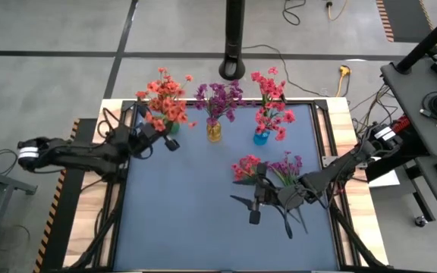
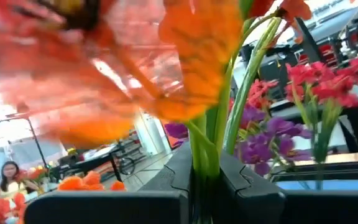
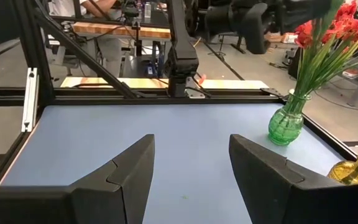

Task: Sort flowers into vase by color
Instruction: Put the orange flowers into the green vase

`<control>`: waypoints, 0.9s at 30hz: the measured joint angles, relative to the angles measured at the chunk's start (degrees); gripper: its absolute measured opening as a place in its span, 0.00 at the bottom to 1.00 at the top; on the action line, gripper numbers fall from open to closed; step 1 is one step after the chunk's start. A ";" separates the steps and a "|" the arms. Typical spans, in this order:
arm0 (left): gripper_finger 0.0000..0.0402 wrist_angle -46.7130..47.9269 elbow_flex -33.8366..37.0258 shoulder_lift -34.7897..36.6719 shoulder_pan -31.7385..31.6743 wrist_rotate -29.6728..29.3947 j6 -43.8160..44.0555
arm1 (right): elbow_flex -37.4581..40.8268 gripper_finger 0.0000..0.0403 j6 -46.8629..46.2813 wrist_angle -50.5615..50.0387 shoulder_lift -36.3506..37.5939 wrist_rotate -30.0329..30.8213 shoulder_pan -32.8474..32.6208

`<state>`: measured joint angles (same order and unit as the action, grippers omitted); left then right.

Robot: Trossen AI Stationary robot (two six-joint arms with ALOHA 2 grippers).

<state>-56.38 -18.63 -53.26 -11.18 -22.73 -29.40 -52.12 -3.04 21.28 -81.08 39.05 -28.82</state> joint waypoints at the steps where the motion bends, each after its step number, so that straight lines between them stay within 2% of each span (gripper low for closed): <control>1: 0.02 -0.11 0.00 -0.08 -1.03 1.05 -0.16 | 0.00 0.50 0.01 -0.01 0.00 -0.02 0.01; 3: 0.02 -0.10 -0.08 -0.06 -2.78 2.60 -0.84 | 0.00 0.50 0.01 0.02 0.00 -0.01 0.18; 10: 0.02 -0.15 -0.15 0.01 -7.28 2.51 -3.11 | 0.00 0.50 -0.34 -0.07 0.00 0.02 0.52; 27: 0.02 1.01 0.02 -2.45 -11.57 0.76 4.83 | 0.02 0.50 -0.38 -0.13 0.00 0.02 0.74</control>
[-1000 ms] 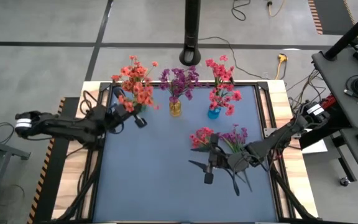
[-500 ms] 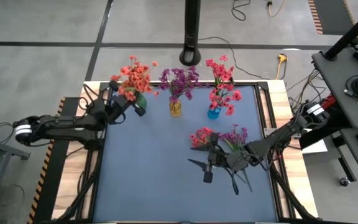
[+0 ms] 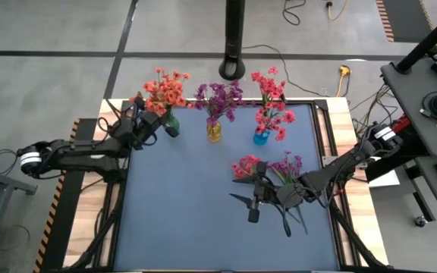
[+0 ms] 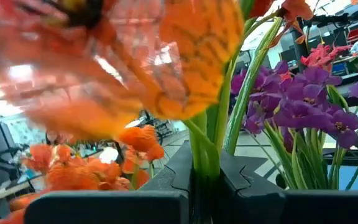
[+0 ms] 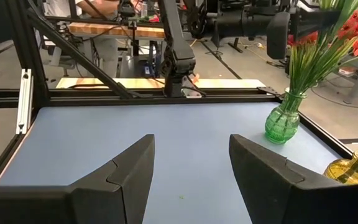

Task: Sort flowers into vase by color
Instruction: Put the orange flowers into the green vase

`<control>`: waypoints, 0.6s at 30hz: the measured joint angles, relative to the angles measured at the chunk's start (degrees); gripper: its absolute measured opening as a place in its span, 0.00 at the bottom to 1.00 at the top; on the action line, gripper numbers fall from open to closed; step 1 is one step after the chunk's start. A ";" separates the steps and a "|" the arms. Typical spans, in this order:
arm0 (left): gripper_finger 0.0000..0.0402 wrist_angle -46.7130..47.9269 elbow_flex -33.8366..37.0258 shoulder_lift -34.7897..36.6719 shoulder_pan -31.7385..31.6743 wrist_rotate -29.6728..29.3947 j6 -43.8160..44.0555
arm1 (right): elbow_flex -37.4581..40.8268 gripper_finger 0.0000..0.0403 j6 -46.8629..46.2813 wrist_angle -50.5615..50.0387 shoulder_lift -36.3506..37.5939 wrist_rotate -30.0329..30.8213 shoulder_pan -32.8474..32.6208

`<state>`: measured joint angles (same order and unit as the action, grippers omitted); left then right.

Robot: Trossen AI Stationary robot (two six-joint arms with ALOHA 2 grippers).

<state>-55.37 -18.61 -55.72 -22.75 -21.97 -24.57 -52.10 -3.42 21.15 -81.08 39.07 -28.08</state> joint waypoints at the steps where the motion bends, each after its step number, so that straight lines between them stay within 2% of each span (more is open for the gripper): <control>1: 0.02 0.04 0.02 -0.30 -0.07 -0.06 0.63 | 0.00 0.50 0.00 -0.05 0.00 0.01 0.00; 15: 0.02 -0.23 0.00 -3.53 -0.34 -3.04 4.76 | 0.02 0.50 -0.99 -1.22 0.00 0.02 0.00; 18: 0.02 0.33 0.02 -3.84 -0.35 -5.22 6.31 | 0.02 0.50 -0.98 -1.22 0.00 0.02 0.00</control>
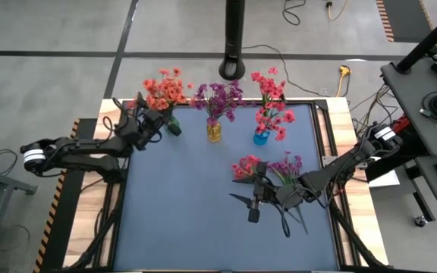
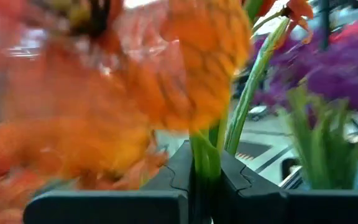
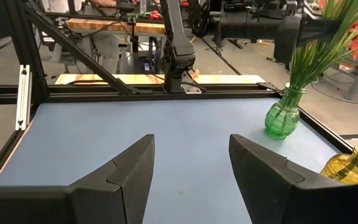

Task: Sort flowers into vase by color
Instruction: Put the orange flowers into the green vase

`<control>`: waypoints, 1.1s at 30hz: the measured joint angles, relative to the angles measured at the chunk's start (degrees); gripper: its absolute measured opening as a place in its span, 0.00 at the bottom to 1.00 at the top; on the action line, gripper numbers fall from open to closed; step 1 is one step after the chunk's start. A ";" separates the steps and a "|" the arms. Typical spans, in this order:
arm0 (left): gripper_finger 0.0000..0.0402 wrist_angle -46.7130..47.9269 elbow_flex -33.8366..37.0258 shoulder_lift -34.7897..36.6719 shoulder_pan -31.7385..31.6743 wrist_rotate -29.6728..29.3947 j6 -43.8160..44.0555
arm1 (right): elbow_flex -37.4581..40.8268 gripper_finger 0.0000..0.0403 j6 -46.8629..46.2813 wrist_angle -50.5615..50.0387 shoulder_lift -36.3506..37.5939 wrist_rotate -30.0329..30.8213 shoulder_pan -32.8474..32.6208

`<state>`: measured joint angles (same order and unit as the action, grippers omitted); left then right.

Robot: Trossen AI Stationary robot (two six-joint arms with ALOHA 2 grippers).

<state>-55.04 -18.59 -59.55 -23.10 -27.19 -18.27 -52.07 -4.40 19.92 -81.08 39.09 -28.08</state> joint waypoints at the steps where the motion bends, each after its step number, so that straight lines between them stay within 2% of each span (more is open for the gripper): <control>1: 0.03 0.18 0.01 -0.12 -0.03 -1.10 0.51 | 0.00 0.50 0.00 0.00 0.00 -0.02 0.00; 4: 0.05 0.06 0.07 -0.13 -0.03 -3.63 1.56 | 0.00 0.50 0.04 -0.02 0.00 -0.02 0.00; 17: 0.23 0.32 0.07 0.13 0.25 -4.31 5.56 | 0.00 0.50 0.48 -0.04 0.00 -0.02 0.00; 22: 0.33 3.77 0.07 1.19 2.37 -10.78 5.45 | 0.00 0.50 0.38 -0.06 0.00 -0.04 -0.02; 27: 0.44 7.08 0.07 3.21 4.79 -11.72 5.32 | 0.00 0.50 0.48 -0.09 0.00 -0.04 -0.02; 33: 0.56 11.35 0.07 6.64 8.40 -19.74 4.85 | 0.00 0.50 0.42 -0.20 0.00 -0.04 -0.02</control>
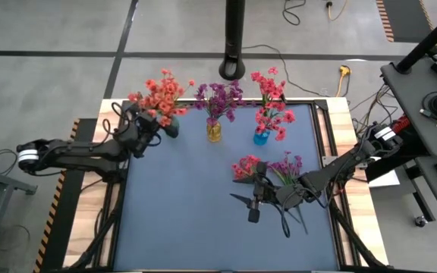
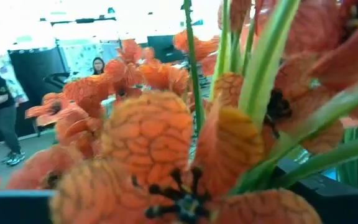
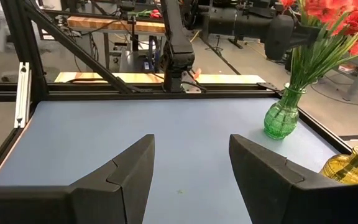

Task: Sort flowers into vase by color
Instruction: Put the orange flowers into the green vase

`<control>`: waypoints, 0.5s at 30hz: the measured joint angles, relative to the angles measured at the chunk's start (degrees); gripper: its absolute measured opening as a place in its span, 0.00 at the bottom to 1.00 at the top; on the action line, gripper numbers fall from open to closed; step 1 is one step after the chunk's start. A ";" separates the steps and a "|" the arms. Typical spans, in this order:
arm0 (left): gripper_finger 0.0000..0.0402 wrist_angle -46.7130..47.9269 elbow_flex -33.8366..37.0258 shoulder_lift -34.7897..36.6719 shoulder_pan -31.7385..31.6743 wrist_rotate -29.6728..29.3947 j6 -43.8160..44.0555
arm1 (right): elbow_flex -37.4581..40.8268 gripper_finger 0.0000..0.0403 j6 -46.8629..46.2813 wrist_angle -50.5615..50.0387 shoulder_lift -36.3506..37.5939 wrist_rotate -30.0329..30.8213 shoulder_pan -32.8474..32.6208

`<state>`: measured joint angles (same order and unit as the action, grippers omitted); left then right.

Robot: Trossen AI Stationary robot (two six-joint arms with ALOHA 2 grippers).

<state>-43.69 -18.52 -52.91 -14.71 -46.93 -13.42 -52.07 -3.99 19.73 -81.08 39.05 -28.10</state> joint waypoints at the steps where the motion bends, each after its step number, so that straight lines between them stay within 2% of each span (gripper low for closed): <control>1: 0.57 0.93 0.00 0.61 0.61 -1.02 -0.04 | 0.00 0.50 -0.03 0.00 0.00 0.00 0.00; 6: 0.62 4.55 -0.02 2.96 3.52 -4.95 0.04 | 0.00 0.50 -0.07 0.00 0.00 0.00 0.00; 10: 0.63 6.78 -0.17 3.95 5.33 -11.24 0.76 | 0.01 0.50 -0.07 -0.01 0.00 0.00 0.00; 15: 0.63 13.12 -2.32 4.27 7.04 -11.06 2.37 | 0.00 0.50 0.05 -0.01 0.00 0.00 0.00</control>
<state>-30.57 -20.84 -48.64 -7.66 -58.00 -11.05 -52.07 -3.94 19.72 -81.08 39.05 -28.10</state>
